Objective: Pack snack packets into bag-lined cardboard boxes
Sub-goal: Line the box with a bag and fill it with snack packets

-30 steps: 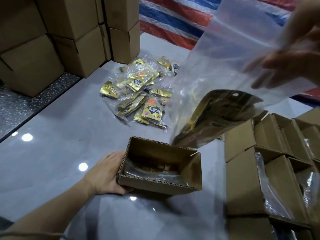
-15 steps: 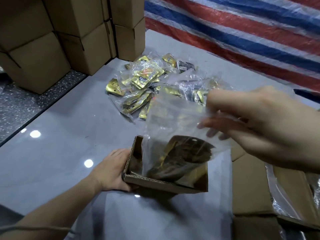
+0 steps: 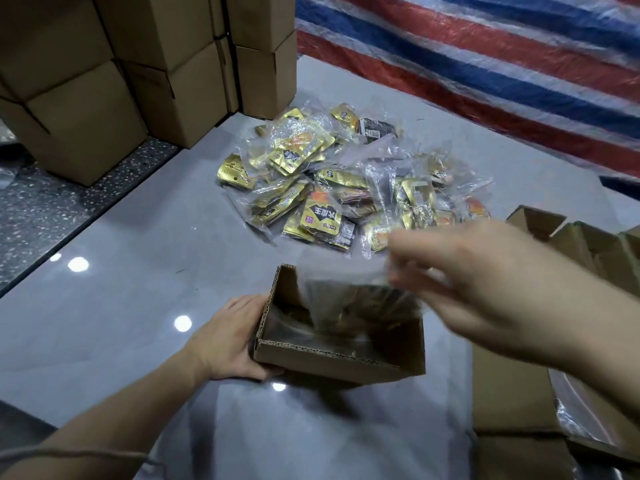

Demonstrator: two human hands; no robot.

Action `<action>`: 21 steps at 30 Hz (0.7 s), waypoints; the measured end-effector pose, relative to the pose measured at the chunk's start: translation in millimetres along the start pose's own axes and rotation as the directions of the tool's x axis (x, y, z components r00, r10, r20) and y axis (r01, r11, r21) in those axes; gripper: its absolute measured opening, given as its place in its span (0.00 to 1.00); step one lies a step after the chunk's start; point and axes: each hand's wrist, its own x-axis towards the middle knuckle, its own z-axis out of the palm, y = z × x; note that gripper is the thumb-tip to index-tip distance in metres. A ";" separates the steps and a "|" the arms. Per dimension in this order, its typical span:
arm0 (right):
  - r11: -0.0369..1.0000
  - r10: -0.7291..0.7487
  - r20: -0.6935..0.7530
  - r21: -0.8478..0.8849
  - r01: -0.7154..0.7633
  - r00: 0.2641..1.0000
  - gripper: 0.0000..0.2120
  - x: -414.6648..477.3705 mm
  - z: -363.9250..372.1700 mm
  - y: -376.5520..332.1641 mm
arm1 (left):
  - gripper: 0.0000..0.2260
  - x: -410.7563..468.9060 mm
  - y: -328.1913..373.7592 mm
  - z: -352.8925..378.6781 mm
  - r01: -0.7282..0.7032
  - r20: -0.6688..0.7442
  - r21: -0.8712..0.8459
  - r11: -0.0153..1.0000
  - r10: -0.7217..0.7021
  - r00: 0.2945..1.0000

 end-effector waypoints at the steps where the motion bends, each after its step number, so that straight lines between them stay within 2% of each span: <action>1: 1.000 0.011 0.041 0.021 -0.012 0.999 0.08 0.7 9.8 -4.7 | 0.38 -0.1 0.8 -0.3 -0.002 -0.006 0.002 1.000 0.002 1.000; 3: 0.995 0.020 0.054 0.093 -0.025 0.998 0.11 0.7 29.6 -11.1 | 0.39 -0.5 2.2 -1.3 -0.006 -0.018 -0.003 1.000 0.006 1.000; 5: 0.989 -0.004 0.093 0.148 -0.009 0.996 0.10 -0.5 49.0 -17.3 | 0.39 -1.0 5.4 -4.3 0.000 -0.025 -0.010 1.000 0.000 1.000; 7: 0.977 -0.033 0.202 0.211 -0.011 0.979 0.07 -2.3 67.6 -22.5 | 0.39 -1.7 9.6 -7.8 -0.004 -0.030 -0.025 1.000 0.003 1.000; 10: 0.948 0.003 0.349 0.297 -0.113 0.937 0.04 -2.5 87.7 -21.0 | 0.41 -2.8 13.0 -8.6 -0.022 -0.067 -0.049 0.999 0.019 0.998; 18: 0.894 0.086 0.351 0.386 -0.228 0.932 0.12 12.7 109.0 -5.8 | 0.42 -2.1 -1.5 -0.4 -0.001 0.005 -0.002 1.000 0.001 1.000; 21: 0.946 0.134 0.291 0.247 -0.210 0.947 0.11 21.0 103.9 7.4 | 0.39 -2.0 -7.0 2.6 0.000 0.036 0.027 1.000 -0.001 0.999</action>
